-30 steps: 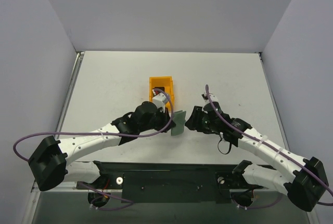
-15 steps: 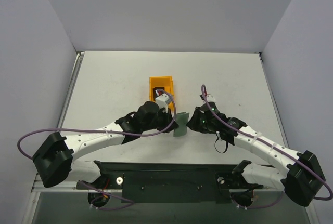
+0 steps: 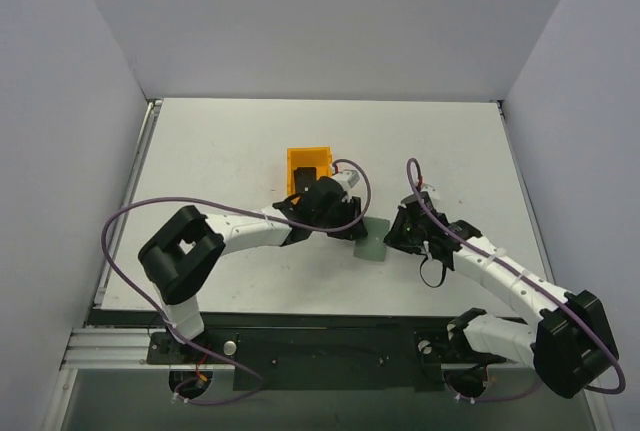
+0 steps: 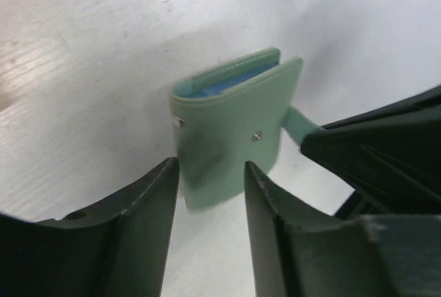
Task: Put the credit cards into the card holder
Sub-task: Place the card holder at the center of the board, then move the card holder to the corner of the board.
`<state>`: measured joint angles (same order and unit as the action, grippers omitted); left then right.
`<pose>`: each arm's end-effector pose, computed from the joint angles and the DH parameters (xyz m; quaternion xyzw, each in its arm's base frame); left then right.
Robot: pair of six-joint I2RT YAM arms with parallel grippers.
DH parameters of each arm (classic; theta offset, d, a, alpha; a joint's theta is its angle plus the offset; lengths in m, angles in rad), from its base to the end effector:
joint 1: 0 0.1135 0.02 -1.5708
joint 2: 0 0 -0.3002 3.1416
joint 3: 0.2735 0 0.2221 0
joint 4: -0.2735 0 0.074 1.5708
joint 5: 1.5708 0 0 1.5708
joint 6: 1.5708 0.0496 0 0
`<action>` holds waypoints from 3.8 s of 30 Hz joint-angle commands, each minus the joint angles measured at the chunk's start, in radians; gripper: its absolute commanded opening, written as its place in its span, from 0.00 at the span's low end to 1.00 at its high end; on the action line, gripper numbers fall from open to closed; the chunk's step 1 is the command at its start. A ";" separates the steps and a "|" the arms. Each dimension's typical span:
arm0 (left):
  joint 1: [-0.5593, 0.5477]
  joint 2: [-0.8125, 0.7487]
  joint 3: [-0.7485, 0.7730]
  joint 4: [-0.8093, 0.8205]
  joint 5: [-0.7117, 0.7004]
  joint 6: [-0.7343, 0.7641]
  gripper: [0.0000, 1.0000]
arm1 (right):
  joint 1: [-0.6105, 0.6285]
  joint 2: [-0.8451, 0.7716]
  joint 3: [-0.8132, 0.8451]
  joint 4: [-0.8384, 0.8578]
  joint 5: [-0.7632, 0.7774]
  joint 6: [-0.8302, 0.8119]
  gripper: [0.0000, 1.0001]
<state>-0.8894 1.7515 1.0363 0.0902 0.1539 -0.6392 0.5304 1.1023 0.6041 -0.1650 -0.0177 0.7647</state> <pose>0.2300 -0.2957 0.2419 0.1455 0.8763 -0.3637 0.2805 0.1707 0.1011 0.2558 0.1012 0.8930 0.2708 0.3448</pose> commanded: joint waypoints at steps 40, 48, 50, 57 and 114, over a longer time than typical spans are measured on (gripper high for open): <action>0.438 -0.403 -0.056 -0.369 -0.220 0.029 0.84 | -0.032 0.820 0.855 0.015 -0.237 -0.243 0.48; 0.445 -0.406 -0.076 -0.369 -0.209 0.024 0.84 | -0.026 0.938 0.954 -0.011 -0.281 -0.243 0.33; 0.446 -0.408 -0.082 -0.366 -0.203 0.026 0.82 | -0.017 0.955 0.973 -0.021 -0.286 -0.246 0.26; 0.448 -0.417 -0.107 -0.360 -0.191 0.016 0.79 | 0.026 0.949 0.967 -0.051 -0.261 -0.277 0.10; 0.438 -0.727 -0.236 -0.524 -0.054 -0.056 0.74 | 0.273 0.475 0.531 -0.042 -0.171 -0.280 0.42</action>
<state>-0.4496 1.0470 0.7860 -0.4522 0.0948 -0.7029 0.8051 1.6203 1.0760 -0.1535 -0.2386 0.5182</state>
